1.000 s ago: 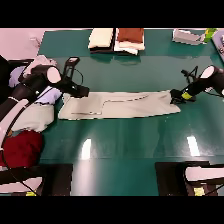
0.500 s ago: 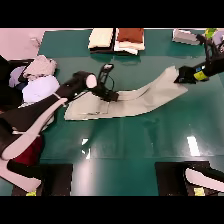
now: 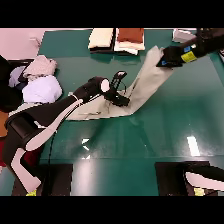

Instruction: Fold the shirts.

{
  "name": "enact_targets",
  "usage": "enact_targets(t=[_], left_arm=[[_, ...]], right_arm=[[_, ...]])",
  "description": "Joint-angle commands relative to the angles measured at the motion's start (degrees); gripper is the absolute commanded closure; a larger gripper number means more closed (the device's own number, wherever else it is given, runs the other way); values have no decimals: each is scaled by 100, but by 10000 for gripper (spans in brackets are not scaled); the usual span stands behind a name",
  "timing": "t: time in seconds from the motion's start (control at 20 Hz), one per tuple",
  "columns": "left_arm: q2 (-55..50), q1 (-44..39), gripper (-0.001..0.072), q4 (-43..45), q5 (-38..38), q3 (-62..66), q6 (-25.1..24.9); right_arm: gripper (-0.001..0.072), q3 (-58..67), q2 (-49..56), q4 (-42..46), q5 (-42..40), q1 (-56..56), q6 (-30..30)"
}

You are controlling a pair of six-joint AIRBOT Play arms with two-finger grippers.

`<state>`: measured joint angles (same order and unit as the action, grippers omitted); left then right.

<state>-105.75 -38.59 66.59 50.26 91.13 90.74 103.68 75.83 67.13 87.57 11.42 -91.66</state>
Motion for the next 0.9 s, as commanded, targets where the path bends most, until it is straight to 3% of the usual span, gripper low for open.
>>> enact_targets(t=[0.0,0.1,0.4,0.7,0.8,0.85], left_arm=[[9,122,684,74,87,68,13],[227,442,684,208,308,74,227],[1753,1875,683,1644,1189,72,59],[3292,3075,683,2028,1668,72,-275],[3593,3119,683,2122,1757,74,-278],[3711,3119,683,2138,1801,79,-278]], right_arm=[[699,540,302,-13,76,435,-210],[699,592,372,-15,37,597,-245],[699,588,761,-470,-693,1467,-343],[691,588,2164,-1161,-2522,2863,92],[428,614,2712,-1517,-3274,3220,649],[405,811,2955,-1495,-3333,3318,678]])
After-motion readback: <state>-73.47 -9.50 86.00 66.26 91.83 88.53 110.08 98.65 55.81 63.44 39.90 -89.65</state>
